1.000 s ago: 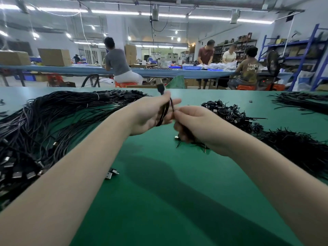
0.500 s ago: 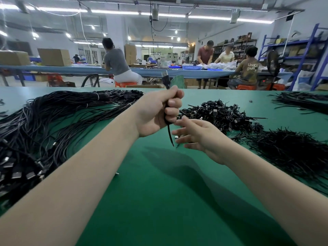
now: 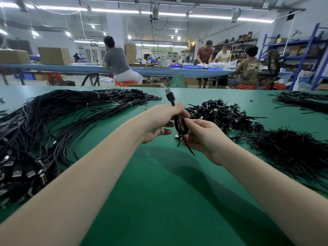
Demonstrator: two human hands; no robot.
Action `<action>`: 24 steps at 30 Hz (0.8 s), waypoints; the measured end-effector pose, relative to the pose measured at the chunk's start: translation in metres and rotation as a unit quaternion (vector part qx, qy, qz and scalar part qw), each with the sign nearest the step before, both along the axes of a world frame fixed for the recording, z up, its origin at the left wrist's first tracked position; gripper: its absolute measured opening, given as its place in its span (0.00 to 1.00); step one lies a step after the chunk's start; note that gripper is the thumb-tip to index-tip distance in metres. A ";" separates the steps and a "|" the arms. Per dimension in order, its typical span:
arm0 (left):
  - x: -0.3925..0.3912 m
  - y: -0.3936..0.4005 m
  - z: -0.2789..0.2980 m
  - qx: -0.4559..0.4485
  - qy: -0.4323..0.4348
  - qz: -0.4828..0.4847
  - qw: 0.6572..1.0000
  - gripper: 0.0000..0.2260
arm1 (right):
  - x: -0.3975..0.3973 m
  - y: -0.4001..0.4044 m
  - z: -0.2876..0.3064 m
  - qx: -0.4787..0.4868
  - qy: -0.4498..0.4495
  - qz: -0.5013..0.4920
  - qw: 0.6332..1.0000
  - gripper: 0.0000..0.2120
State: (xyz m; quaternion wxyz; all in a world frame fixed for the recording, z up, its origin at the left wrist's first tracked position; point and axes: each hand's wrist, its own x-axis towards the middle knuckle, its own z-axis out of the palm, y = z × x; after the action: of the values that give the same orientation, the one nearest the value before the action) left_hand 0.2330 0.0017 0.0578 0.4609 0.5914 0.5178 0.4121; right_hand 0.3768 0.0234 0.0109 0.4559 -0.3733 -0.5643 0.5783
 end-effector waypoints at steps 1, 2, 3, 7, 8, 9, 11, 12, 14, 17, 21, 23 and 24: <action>0.000 0.002 -0.002 0.005 -0.017 -0.002 1.000 0.18 | 0.000 0.000 0.000 0.002 -0.002 0.004 1.000 0.11; 0.000 0.003 -0.003 0.007 -0.049 -0.008 0.999 0.19 | 0.000 0.000 0.000 0.004 -0.005 0.013 1.000 0.12; 0.001 0.004 -0.004 0.007 -0.083 -0.017 0.996 0.19 | 0.000 -0.001 0.001 0.009 -0.010 0.025 1.000 0.13; 0.001 0.007 -0.007 0.008 -0.157 -0.028 0.987 0.17 | 0.002 -0.002 0.002 0.087 -0.063 0.064 0.992 0.12; 0.001 0.008 -0.008 0.010 -0.162 -0.026 0.986 0.18 | 0.002 -0.003 0.002 0.120 -0.084 0.066 0.987 0.11; 0.001 0.009 -0.010 0.011 -0.160 -0.025 0.987 0.19 | 0.001 -0.005 0.001 0.151 -0.109 0.062 0.981 0.11; 0.004 0.008 -0.013 0.014 -0.144 -0.018 0.989 0.18 | -0.001 -0.006 0.000 0.208 -0.179 0.031 0.961 0.14; 0.006 0.008 -0.016 0.018 -0.132 -0.009 0.991 0.17 | -0.002 -0.005 -0.002 0.237 -0.226 0.010 0.945 0.15; 0.011 0.009 -0.023 0.035 -0.099 0.019 0.994 0.15 | -0.004 -0.002 -0.007 0.291 -0.326 -0.025 0.899 0.16; 0.021 0.015 -0.041 0.071 -0.070 0.060 0.993 0.16 | -0.004 0.001 -0.020 0.329 -0.416 -0.055 0.846 0.15; 0.028 0.015 -0.063 0.075 -0.044 0.058 0.994 0.14 | 0.006 0.008 -0.037 0.358 -0.544 -0.125 0.749 0.14; 0.028 0.015 -0.073 0.101 0.026 0.069 0.992 0.15 | 0.016 0.014 -0.040 0.339 -0.567 -0.139 0.738 0.12; 0.026 0.016 -0.076 0.128 0.065 0.096 0.985 0.15 | 0.020 0.017 -0.041 0.320 -0.573 -0.139 0.742 0.11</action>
State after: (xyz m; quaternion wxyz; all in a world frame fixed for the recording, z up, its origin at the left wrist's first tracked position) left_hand 0.2593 0.0174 -0.0184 0.3052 0.6185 0.5439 0.4780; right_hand 0.3968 0.0402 -0.0298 0.2145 -0.5404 -0.8131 -0.0287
